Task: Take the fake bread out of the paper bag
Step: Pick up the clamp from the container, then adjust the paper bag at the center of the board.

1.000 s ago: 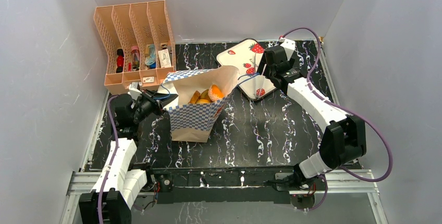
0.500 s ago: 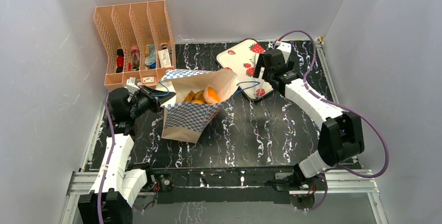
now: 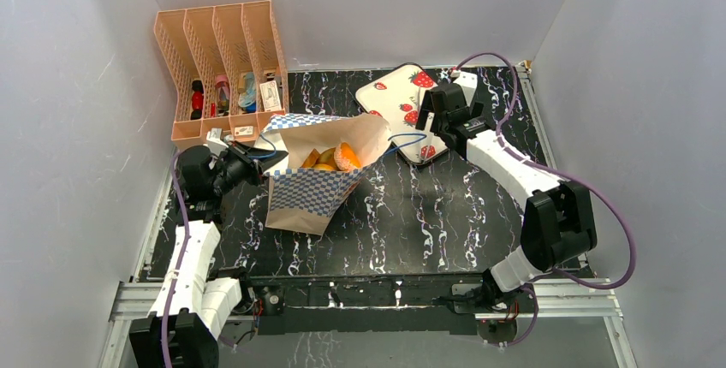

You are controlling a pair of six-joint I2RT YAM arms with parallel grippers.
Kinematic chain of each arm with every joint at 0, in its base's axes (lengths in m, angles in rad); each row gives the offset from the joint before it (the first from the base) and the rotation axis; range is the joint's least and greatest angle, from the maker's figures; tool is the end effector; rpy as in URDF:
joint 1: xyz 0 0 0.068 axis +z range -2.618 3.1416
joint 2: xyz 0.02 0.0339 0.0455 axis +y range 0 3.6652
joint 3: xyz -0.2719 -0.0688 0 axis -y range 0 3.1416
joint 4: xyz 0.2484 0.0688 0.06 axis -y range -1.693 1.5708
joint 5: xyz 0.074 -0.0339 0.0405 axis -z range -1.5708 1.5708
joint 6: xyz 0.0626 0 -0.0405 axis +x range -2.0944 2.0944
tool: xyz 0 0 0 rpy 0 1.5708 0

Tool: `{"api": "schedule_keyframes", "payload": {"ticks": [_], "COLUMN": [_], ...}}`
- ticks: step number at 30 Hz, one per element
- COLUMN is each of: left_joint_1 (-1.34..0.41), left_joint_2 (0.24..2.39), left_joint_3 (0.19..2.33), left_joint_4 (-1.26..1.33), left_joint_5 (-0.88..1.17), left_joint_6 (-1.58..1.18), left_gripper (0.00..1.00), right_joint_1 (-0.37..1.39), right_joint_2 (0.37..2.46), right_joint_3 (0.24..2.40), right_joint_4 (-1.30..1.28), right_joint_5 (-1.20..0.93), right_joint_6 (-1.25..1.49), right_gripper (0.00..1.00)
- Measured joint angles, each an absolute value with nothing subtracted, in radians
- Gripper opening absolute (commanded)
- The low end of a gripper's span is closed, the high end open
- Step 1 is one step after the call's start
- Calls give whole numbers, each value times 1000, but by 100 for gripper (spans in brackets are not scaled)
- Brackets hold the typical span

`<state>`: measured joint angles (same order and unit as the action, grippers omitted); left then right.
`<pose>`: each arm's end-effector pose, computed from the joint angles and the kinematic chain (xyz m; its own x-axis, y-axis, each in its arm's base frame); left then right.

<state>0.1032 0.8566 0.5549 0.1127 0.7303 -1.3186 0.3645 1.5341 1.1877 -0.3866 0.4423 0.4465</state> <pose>0.2186 -0.0193 0.2798 -0.6034 -0.7878 -0.1237 -0.0375 0.1830 -0.9824 0.3469 0.1037 0.2699 -0.5746 0.1984 -0.7940 0.2474 0.9669 0.0626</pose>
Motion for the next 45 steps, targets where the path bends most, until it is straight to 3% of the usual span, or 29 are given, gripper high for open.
{"api": "schedule_keyframes", "payload": {"ticks": [17,32,36,42,45], "left_joint_1": [104,109,109,109,110], "left_joint_2": [857,854,854,853,853], "left_joint_3": [554,554,554,542,540], "left_joint_4": [118,102,103,107,110], "left_joint_5": [731,732,733,734,734], "left_joint_6": [-1324,-1324,-1324,-1328,-1328], "left_gripper": [0,0,0,0,0], "right_joint_1": [364,364,364,364,364], "right_joint_2": [1657,1887,1940,1994,2012], "right_joint_3": [1126,1272,1310,1335,1336], "right_joint_4": [-356,-302,-283,-255,-250], "right_joint_5": [422,438,445,445,445], "right_joint_6": [411,369,364,345,339], "right_gripper": [98,96,82,53,32]}}
